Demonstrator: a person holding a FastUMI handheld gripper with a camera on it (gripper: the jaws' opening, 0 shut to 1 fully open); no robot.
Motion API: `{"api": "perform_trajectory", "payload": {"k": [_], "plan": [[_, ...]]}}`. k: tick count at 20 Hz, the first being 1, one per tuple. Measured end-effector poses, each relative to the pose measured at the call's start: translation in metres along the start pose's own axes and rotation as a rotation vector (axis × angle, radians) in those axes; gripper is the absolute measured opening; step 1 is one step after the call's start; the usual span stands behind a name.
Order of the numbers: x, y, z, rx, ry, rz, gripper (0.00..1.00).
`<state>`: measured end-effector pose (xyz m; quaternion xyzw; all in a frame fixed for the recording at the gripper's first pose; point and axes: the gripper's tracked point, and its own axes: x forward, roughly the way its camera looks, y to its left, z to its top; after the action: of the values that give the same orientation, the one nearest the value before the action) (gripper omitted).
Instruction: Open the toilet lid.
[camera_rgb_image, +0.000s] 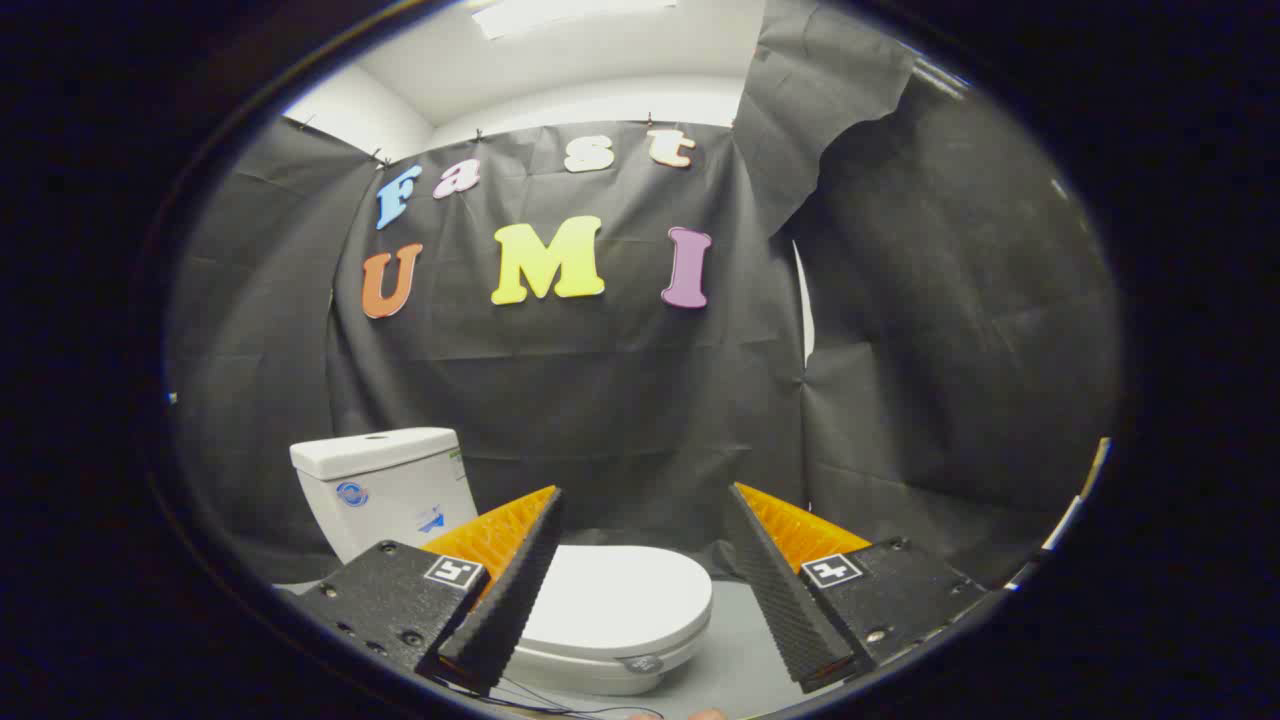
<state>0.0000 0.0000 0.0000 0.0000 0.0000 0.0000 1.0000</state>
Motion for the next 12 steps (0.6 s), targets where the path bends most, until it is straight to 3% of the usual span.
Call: {"api": "perform_trajectory", "payload": {"k": [12], "plan": [[-0.0019, 0.0031, -0.0003, -0.017, 0.005, 0.002, 1.00]]}}
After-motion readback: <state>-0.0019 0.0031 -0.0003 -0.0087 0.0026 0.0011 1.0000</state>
